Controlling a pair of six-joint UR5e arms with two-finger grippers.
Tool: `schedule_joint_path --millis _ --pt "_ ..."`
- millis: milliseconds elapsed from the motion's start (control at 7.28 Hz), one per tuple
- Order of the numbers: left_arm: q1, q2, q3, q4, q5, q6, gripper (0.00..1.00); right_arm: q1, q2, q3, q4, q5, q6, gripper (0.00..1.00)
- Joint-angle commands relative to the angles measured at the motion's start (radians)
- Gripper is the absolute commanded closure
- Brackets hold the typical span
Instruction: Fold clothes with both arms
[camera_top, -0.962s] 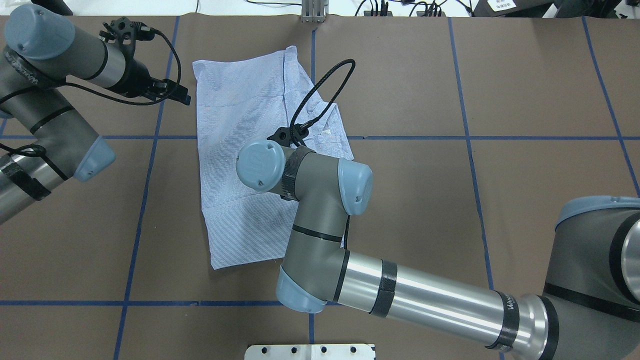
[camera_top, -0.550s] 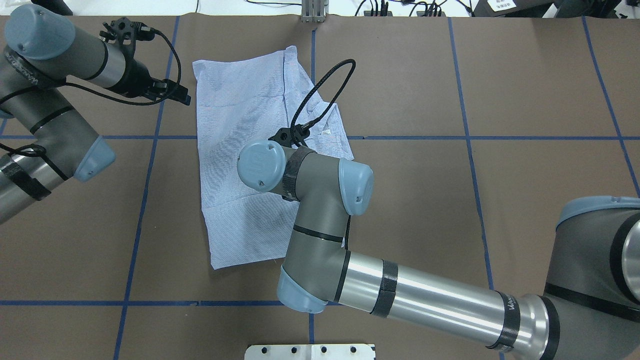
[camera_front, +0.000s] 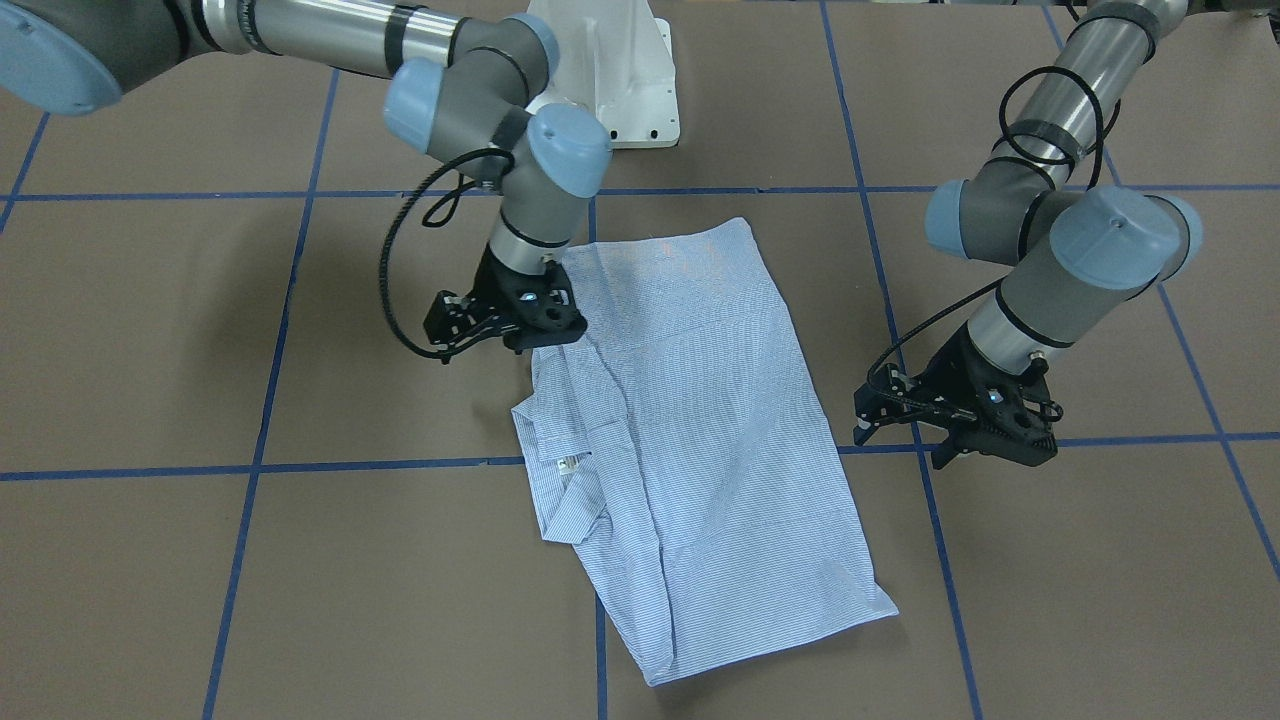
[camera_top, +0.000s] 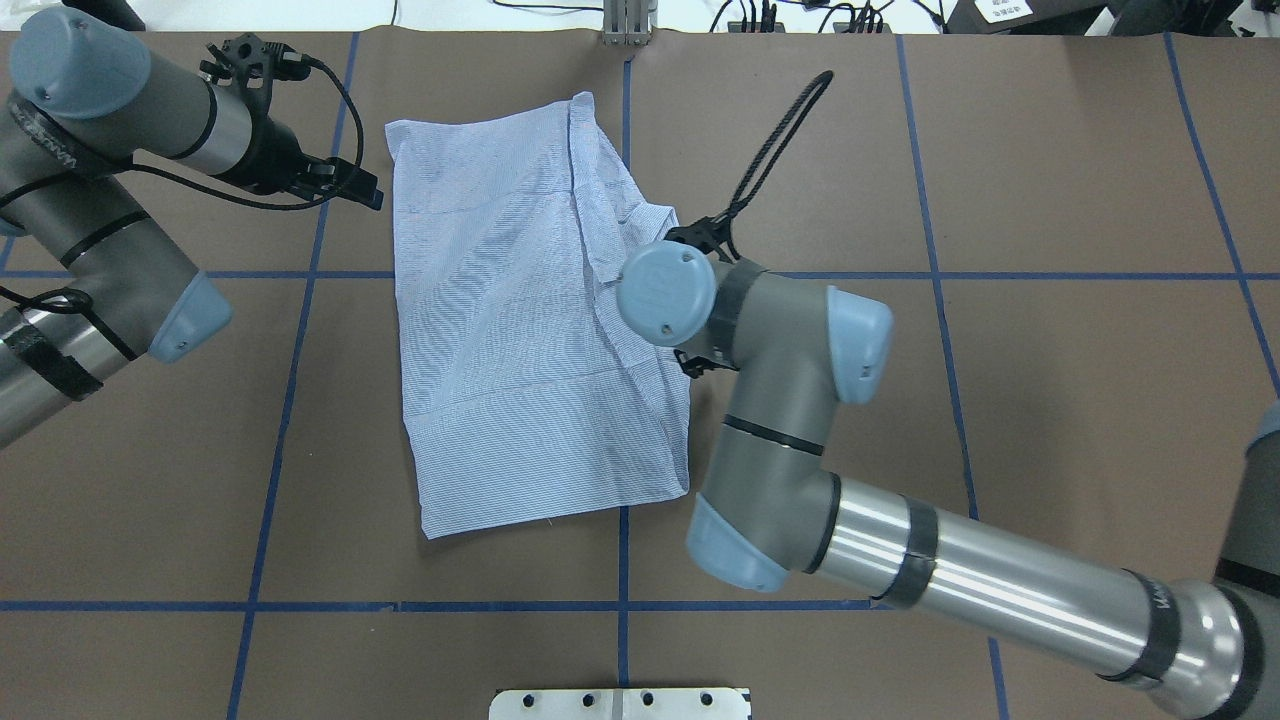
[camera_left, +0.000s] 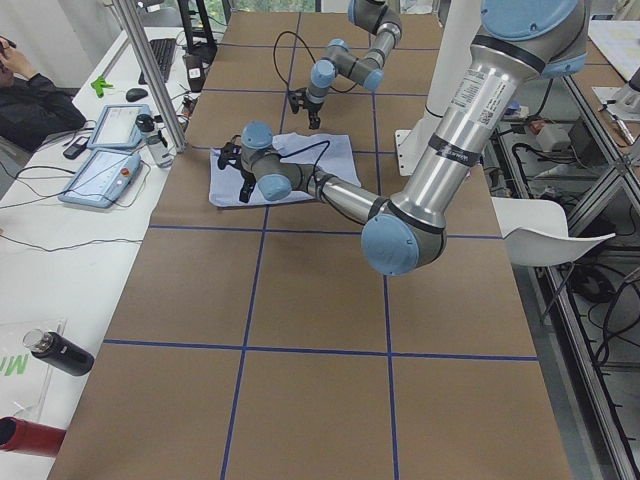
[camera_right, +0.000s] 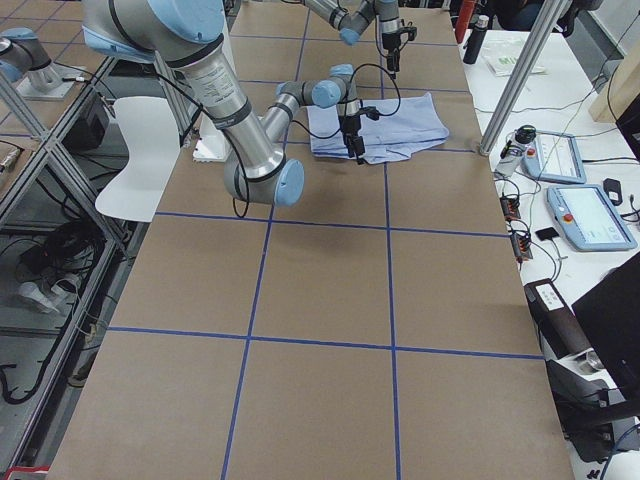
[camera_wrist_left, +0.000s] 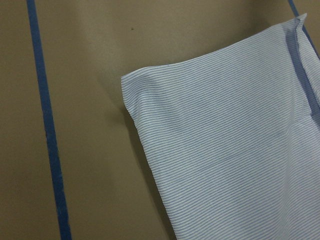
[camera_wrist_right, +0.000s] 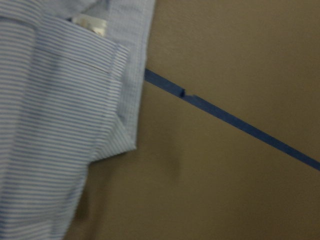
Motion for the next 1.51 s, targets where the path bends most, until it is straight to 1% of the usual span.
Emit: schedule_joint_path --millis 0,137,275,412,550,687,824,962,1099,1237,1374 --pt "0.0 0.0 -0.001 0.001 0.0 -0.002 0.0 0.045 -0.128 0.145 -0.004 0.016 -0.054 0.0" --pt "0.0 0.0 -0.002 0.001 0.0 -0.002 0.0 0.044 -0.07 0.126 0.003 0.056 -0.033 0.0" --pt "0.0 0.001 -0.004 0.001 0.0 -0.002 0.0 0.044 0.002 0.092 0.015 0.061 0.02 0.0" --pt "0.0 0.001 -0.004 0.001 0.0 -0.002 0.0 0.041 0.081 0.01 0.085 0.084 0.106 0.0" --pt "0.0 0.001 -0.004 0.0 0.0 -0.002 0.0 0.036 0.155 -0.102 0.17 0.105 0.166 0.0" --pt "0.0 0.001 -0.004 0.001 0.0 -0.002 0.0 0.029 0.238 -0.229 0.219 0.107 0.2 0.0" --pt "0.0 0.001 -0.004 0.001 0.0 -0.002 0.0 0.023 0.293 -0.312 0.238 0.105 0.226 0.0" --pt "0.0 0.001 -0.004 0.001 0.0 -0.002 0.0 0.012 0.321 -0.353 0.25 0.104 0.24 0.0" --pt "0.002 0.001 -0.002 0.001 0.0 -0.002 0.0 -0.012 0.329 -0.373 0.249 0.096 0.243 0.0" --pt "0.002 0.001 -0.001 0.0 0.0 -0.002 0.0 -0.032 0.321 -0.38 0.244 0.08 0.242 0.0" --pt "0.002 0.001 0.002 -0.002 0.0 0.0 0.0 -0.043 0.326 -0.412 0.244 0.046 0.236 0.0"
